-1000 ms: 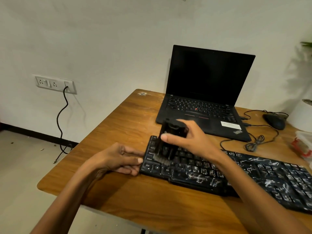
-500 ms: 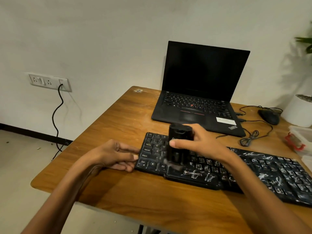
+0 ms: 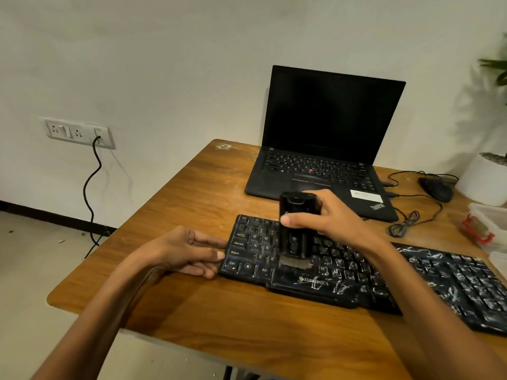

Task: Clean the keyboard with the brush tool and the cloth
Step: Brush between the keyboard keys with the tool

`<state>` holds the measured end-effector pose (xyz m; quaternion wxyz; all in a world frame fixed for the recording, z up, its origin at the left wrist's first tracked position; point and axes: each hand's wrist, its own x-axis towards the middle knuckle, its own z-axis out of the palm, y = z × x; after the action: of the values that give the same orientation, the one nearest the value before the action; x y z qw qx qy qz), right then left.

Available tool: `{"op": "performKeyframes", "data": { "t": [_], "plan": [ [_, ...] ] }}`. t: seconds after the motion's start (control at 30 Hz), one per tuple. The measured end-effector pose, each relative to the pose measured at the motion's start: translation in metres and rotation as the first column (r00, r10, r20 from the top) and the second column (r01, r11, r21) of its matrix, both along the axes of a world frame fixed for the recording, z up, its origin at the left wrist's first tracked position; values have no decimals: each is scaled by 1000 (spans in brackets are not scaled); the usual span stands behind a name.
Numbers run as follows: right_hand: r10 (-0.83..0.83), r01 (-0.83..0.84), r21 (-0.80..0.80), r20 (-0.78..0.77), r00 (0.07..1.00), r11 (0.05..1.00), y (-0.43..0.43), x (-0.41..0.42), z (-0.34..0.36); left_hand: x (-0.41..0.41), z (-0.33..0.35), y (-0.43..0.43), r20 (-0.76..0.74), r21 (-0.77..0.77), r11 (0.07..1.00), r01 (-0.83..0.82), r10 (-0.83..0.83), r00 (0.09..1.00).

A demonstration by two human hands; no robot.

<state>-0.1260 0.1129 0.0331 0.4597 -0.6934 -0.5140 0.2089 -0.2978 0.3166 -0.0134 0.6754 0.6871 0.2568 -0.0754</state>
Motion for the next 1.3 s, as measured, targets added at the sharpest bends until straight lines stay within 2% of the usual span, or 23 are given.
{"op": "performKeyframes", "data": {
  "t": [0.13,0.23,0.27,0.33,0.4,0.47,0.5,0.57,0.63,0.7,0.73,0.8,0.87,0.97,1.07,1.2,1.3],
  "plan": [
    [23,-23,-30,20,1000,999,22,-12,-10,2,4,-3,-11,-24,1000,-3,3,1000],
    [-64,56,108,70,995,993,25,-7,-7,2,5,-4,-15,-18,1000,1,-2,1000],
    [-36,30,102,56,998,994,24,-6,-6,2,6,-4,-17,-14,1000,6,-7,1000],
    [35,-35,-10,26,999,999,23,-7,-7,2,6,-3,-15,-6,1000,14,-14,1000],
    [-29,31,-18,92,995,999,24,-4,-9,2,5,-3,-11,-9,1000,9,-9,1000],
    [-130,117,80,181,975,990,25,-1,-6,2,4,-4,-7,-14,1000,0,0,1000],
    [-112,97,87,178,978,991,25,-1,-5,2,4,-4,-8,-14,1000,2,-2,1000],
    [-7,8,-8,125,992,1000,27,-10,-4,2,4,-3,-11,-19,1000,8,-9,1000],
    [-66,72,-19,227,972,997,31,-11,-8,1,5,-3,-16,-26,1000,8,-9,1000],
    [-184,173,63,410,893,983,34,-8,-3,1,6,-5,-14,-29,1000,4,-4,1000],
    [-174,153,83,393,903,985,33,-10,0,1,6,-5,-14,-34,999,5,-5,1000],
    [-71,51,91,238,969,995,34,-22,3,1,6,-4,-19,-42,999,12,-12,1000],
    [7,-22,99,147,989,995,36,-39,-2,3,7,-3,-31,-38,999,17,-18,999],
    [113,-114,3,114,987,993,39,-49,-9,5,7,-1,-32,-28,999,21,-21,999],
    [133,-120,-91,158,978,989,35,-38,-6,4,7,-2,-30,-25,1000,18,-18,999],
    [115,-117,6,137,984,993,39,-42,-2,4,7,-3,-16,-19,1000,5,-5,1000],
    [167,-160,-67,116,979,985,41,-54,-10,3,8,-4,-13,-11,1000,23,-24,1000]
  ]
}}
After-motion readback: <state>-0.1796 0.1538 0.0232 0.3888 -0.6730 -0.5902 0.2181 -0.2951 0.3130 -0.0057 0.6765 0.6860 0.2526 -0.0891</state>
